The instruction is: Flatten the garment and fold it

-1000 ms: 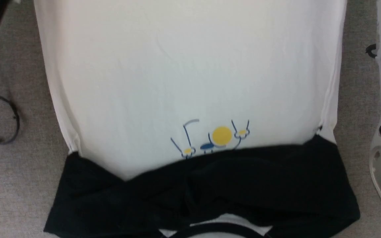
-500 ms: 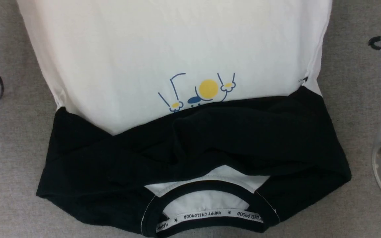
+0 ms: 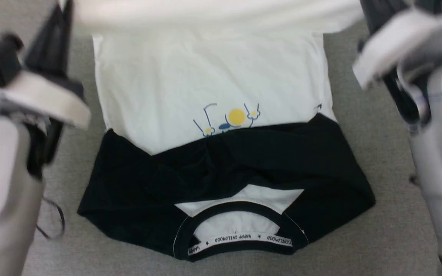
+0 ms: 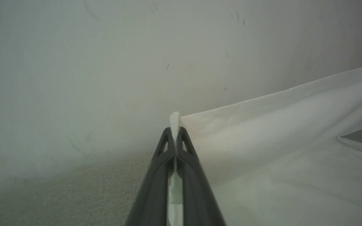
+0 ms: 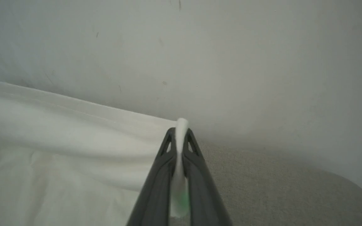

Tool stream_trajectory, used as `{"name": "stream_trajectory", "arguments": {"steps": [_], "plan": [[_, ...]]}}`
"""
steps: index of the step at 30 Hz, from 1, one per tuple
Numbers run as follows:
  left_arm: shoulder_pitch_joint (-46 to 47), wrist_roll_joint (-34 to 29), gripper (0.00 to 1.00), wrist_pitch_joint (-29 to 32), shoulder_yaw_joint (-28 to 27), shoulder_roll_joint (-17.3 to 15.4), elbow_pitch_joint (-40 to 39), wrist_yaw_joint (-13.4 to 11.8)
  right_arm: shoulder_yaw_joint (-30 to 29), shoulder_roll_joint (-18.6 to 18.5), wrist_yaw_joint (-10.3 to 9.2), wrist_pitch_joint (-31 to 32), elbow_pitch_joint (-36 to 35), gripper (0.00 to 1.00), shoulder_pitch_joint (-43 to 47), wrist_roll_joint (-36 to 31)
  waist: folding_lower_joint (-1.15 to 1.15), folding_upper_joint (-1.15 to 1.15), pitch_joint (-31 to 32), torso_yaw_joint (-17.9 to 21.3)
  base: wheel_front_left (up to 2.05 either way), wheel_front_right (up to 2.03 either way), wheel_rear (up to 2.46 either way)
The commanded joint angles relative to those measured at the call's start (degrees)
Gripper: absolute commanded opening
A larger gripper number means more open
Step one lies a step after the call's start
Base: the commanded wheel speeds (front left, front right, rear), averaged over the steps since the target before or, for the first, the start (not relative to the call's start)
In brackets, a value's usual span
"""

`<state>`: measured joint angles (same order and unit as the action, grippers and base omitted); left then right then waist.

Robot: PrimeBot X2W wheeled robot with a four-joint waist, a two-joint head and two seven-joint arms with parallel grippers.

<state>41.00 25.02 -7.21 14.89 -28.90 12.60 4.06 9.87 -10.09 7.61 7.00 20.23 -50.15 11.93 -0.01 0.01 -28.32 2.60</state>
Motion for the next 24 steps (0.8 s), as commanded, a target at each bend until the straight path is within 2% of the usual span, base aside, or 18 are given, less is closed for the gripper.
{"name": "stream_trajectory", "arguments": {"steps": [1,6,13,19,24], "plan": [[-4.0,0.5,0.0,-0.1,0.1,-0.6,-2.6,0.1,-0.1,-1.6,-0.12,0.1,-2.9,0.0,4.1,1.3,0.01,-0.01,8.9,-1.6,0.0,0.0,0.0],[-20.2,2.5,0.0,0.4,-1.3,-1.2,-12.1,-4.4,-2.2,-4.6,-0.12,3.5,-13.6,0.0,19.7,4.5,0.01,-0.01,13.8,-2.3,0.0,0.0,0.0],[-39.9,6.3,0.0,-0.3,-1.8,1.5,-19.4,-9.4,-6.7,-2.7,-0.12,9.3,-24.5,0.0,37.0,5.5,0.01,-0.01,16.9,-2.8,0.0,0.0,0.0],[-47.5,8.4,0.0,-2.3,0.0,4.4,-18.9,-9.7,-10.7,0.7,-0.12,12.6,-29.4,0.0,47.3,2.9,0.01,-0.01,17.3,-3.4,0.0,0.0,0.0],[-49.6,8.7,0.0,-2.8,1.4,5.1,-16.6,-9.0,-12.2,2.8,-0.12,15.2,-29.9,0.0,53.6,0.9,0.01,-0.01,17.5,-3.7,0.0,0.0,0.0]]}}
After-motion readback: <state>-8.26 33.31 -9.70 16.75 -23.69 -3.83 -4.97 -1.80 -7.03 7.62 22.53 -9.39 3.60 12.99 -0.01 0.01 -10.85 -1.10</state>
